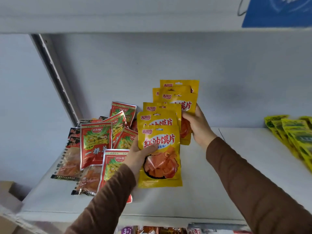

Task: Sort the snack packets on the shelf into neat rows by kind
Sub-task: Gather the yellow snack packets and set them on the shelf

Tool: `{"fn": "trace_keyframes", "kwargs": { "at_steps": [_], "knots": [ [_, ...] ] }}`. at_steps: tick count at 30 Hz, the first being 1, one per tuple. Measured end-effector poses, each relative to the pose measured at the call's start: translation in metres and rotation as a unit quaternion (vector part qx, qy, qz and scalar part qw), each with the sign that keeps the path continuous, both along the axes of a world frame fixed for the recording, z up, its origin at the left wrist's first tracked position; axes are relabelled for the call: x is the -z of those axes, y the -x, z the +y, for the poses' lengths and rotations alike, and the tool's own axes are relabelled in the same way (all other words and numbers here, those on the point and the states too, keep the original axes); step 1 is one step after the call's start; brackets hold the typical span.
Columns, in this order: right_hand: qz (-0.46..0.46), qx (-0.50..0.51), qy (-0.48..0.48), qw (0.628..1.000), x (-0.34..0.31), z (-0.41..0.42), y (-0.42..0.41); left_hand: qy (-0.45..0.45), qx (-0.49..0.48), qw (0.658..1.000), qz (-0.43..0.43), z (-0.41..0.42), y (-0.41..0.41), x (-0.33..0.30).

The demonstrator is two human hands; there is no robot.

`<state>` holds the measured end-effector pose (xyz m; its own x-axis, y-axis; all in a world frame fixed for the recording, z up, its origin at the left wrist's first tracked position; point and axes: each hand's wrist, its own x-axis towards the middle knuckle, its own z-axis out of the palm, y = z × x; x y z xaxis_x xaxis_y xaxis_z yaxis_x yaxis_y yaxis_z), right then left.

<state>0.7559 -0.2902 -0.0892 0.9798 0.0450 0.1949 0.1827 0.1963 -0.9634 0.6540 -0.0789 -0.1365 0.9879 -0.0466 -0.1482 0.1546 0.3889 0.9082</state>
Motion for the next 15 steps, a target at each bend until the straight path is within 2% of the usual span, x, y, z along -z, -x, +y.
{"fn": "trace_keyframes", "kwargs": {
  "at_steps": [3,8,15],
  "knots": [
    [0.041,-0.043,-0.006,0.998,-0.010,-0.001,0.017,-0.008,0.040,0.999,-0.012,-0.014,-0.008,-0.003],
    [0.110,-0.026,-0.028,0.993,-0.011,-0.011,0.042,0.018,0.121,0.992,0.013,-0.029,-0.010,-0.005],
    [0.107,-0.045,-0.049,0.992,-0.009,-0.035,0.068,0.027,0.149,0.988,0.007,-0.055,-0.009,0.000]
  ]
}}
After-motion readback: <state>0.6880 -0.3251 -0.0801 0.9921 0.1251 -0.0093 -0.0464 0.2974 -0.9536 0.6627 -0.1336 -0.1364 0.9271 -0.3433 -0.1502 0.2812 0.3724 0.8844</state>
